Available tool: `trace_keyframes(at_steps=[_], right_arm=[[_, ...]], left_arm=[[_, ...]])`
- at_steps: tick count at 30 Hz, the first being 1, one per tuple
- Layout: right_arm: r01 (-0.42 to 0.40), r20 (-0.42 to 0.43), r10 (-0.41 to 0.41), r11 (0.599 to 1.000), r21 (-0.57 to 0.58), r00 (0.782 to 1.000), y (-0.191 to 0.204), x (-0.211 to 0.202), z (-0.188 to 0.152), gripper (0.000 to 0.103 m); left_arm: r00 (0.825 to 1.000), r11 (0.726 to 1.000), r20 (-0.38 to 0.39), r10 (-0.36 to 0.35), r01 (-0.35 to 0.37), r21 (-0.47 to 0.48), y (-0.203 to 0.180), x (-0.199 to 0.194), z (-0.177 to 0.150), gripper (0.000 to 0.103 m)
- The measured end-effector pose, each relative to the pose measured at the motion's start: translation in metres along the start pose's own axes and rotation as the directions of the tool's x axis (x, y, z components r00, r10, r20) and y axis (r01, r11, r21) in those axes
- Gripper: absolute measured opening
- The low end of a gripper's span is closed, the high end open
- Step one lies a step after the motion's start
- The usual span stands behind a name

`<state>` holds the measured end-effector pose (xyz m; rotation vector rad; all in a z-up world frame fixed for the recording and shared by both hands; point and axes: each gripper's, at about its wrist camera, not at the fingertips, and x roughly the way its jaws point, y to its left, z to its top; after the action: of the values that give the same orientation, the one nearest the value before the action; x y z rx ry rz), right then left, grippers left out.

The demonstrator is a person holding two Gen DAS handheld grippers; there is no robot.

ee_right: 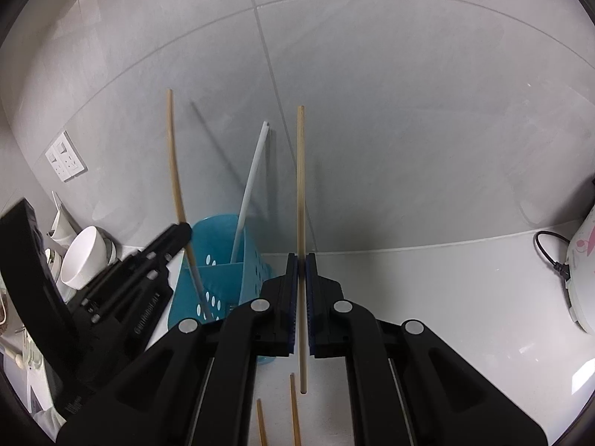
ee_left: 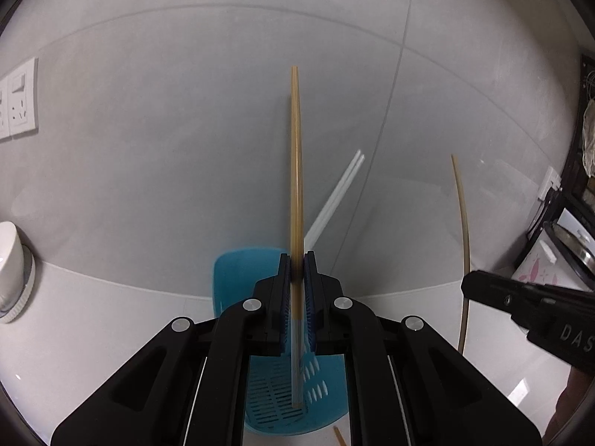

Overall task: Organize utensils
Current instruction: 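Lift both held chopsticks and carry them over the blue utensil holder, then lower the chopstick into the blue holder and open the left tool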

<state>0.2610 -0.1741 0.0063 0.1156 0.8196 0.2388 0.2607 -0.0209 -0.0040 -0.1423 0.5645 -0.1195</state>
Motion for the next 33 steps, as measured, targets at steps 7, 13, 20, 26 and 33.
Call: trace_keyframes(at_steps=[7, 13, 20, 26, 33], right_arm=[[-0.003, -0.021, 0.003, 1.0, 0.007, 1.0, -0.002, 0.007, -0.002, 0.003], [-0.001, -0.033, 0.001, 1.0, -0.005, 0.999, -0.001, 0.006, -0.005, 0.003], [-0.018, -0.026, 0.017, 1.0, -0.009, 1.0, 0.001, 0.001, -0.004, 0.004], [-0.059, -0.004, 0.059, 0.998, -0.019, 0.998, 0.014, 0.0, 0.003, 0.004], [-0.096, 0.031, 0.097, 0.995, -0.029, 0.995, 0.031, 0.004, 0.014, 0.004]], left_arm=[[0.999, 1.0, -0.037, -0.005, 0.006, 0.026, 0.001, 0.01, -0.008, 0.007], [0.998, 1.0, -0.066, 0.017, -0.017, -0.003, -0.005, 0.012, -0.008, 0.011], [0.993, 0.999, -0.103, 0.05, -0.051, -0.013, 0.0, -0.007, -0.002, 0.046], [0.987, 0.994, -0.132, 0.096, -0.102, -0.035, 0.014, -0.027, -0.001, 0.075], [0.979, 0.987, -0.143, 0.143, -0.152, -0.057, 0.049, -0.042, -0.005, 0.092]])
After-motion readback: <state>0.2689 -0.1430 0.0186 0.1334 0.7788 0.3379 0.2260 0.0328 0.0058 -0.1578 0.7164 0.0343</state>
